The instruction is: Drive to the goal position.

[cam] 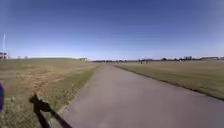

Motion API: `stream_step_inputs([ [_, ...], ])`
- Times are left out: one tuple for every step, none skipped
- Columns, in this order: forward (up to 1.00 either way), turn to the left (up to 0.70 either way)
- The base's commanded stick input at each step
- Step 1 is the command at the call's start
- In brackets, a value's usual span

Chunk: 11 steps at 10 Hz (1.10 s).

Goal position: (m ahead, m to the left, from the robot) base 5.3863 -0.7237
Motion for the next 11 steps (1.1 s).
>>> stream_step_inputs([
  [0.70, 0.00],
  [0.70, 0.00],
  [0.70, 0.00],
  [0.70, 0.00],
  [0.70, 0.00],
  [0.70, 0.00],
  [0.70, 0.00],
  [0.70, 0.00],
  [0.70, 0.00],
  [0.70, 0.00],
  [0.70, 0.00],
])
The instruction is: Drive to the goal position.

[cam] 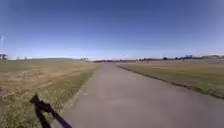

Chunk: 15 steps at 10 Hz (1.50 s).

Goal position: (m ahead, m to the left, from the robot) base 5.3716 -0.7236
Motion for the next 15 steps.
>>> stream_step_inputs([
  [0.70, -0.02],
  [0.70, -0.14],
  [0.70, -0.27],
  [0.70, -0.28],
  [0.70, -0.05],
  [0.70, 0.00],
  [0.70, 0.00],
  [0.70, 0.00],
  [0.70, 0.00],
  [0.70, 0.00],
  [0.70, 0.00],
  [0.70, 0.00],
  [0.70, 0.00],
  [0.70, 0.00],
  [0.70, 0.00],
])
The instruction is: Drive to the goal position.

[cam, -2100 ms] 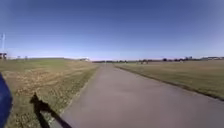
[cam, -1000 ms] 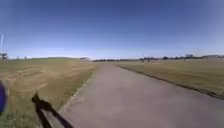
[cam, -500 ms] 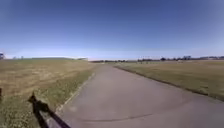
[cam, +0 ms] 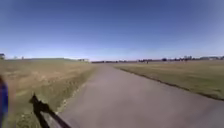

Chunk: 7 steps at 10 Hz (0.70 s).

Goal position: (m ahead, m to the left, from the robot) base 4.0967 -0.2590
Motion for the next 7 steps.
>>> stream_step_inputs([
  [0.70, 0.00],
  [0.70, 0.00],
  [0.70, 0.00],
  [0.70, 0.00],
  [0.70, 0.00],
  [0.70, 0.00],
  [0.70, 0.00],
])
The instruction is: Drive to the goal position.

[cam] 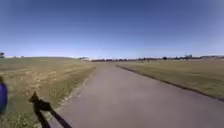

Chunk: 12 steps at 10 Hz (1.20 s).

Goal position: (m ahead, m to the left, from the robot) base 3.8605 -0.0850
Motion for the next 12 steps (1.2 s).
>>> stream_step_inputs([
  [0.70, 0.00],
  [0.70, 0.00],
  [0.70, 0.00],
  [0.70, 0.00],
  [0.70, 0.00],
  [0.70, 0.00],
  [0.70, 0.00],
  [0.70, 0.00],
  [0.70, 0.00],
  [0.70, 0.00],
  [0.70, 0.00],
  [0.70, 0.00],
])
